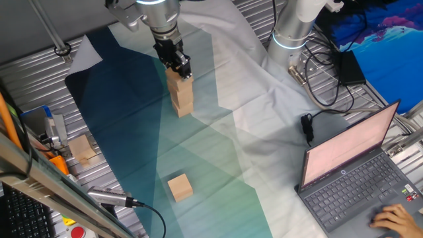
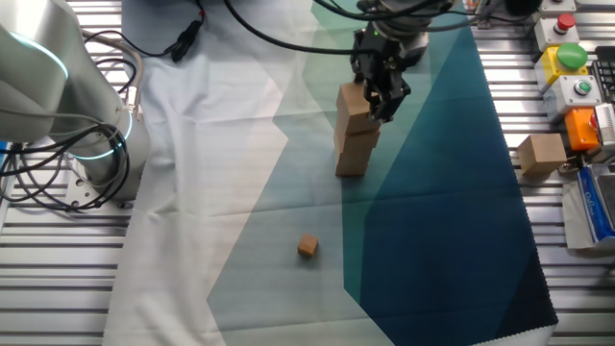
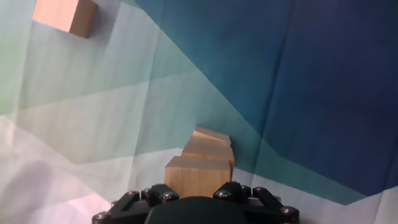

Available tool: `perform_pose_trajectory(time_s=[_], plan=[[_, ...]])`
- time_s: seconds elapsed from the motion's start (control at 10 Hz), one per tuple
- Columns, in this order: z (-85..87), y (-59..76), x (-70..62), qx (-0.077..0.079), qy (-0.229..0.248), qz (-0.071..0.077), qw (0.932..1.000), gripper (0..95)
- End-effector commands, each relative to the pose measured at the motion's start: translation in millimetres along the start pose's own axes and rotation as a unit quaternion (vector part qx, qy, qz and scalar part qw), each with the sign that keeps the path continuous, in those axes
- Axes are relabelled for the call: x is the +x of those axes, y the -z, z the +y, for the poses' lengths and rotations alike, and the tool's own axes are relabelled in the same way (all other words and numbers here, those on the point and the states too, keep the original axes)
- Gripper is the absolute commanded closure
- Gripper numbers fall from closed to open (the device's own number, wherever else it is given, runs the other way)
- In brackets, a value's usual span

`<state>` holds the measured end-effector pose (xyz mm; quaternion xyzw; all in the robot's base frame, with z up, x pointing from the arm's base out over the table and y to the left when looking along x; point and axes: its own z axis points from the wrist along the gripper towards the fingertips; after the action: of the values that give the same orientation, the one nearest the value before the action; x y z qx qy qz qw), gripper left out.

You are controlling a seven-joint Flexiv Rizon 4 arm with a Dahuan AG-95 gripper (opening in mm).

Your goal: Stack the blocks in a vertical line of five

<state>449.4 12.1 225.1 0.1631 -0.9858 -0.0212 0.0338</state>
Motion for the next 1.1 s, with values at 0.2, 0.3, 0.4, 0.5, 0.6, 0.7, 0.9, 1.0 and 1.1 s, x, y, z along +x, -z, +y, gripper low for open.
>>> perform_pose_trajectory(time_s=[0.2,0.3,0.4,0.5,0.6,0.7,0.9,1.0,1.1], plan=[[-0.1,0.2,-1.1,0.017,0.007,-0.007,0.9998,95.0],[-0.1,0.2,-1.1,0.019,0.009,-0.011,0.9997,95.0],[0.0,0.3,-1.1,0.021,0.012,-0.015,0.9996,95.0],[0.0,0.3,-1.1,0.021,0.012,-0.017,0.9996,95.0],[0.1,0.4,-1.0,0.021,0.011,-0.019,0.9995,95.0],[0.1,0.5,-1.0,0.022,0.01,-0.022,0.9995,95.0],[0.1,0.5,-1.0,0.023,0.005,-0.031,0.9992,95.0],[0.1,0.5,-1.0,0.024,0.001,-0.037,0.9991,95.0],[0.1,0.5,-1.0,0.024,-0.001,-0.04,0.9989,95.0]])
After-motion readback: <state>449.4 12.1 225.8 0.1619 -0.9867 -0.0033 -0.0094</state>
